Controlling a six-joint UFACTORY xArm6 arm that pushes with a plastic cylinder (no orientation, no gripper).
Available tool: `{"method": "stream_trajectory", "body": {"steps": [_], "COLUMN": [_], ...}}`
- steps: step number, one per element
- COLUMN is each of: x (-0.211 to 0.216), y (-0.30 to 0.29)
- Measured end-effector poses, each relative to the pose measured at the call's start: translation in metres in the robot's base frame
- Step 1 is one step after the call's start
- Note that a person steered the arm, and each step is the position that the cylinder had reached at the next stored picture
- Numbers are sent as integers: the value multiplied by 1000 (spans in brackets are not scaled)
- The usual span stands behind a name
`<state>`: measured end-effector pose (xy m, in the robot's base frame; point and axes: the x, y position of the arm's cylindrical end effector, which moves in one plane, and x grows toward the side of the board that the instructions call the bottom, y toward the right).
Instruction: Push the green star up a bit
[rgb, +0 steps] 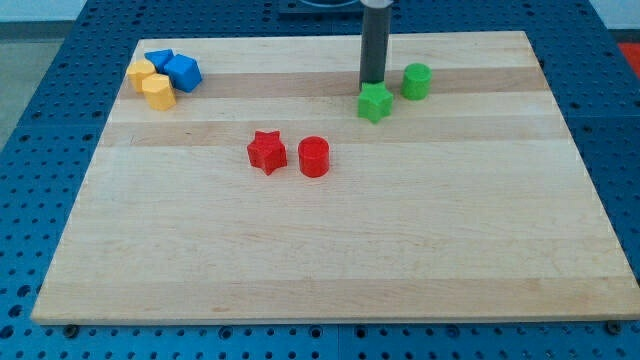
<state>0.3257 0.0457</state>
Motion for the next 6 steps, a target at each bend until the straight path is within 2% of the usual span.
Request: {"method": "stream_trajectory", "body": {"steps": [1,2,4,5,6], "x": [46,77,133,119,80], "y": [-6,65,70,40,41]}}
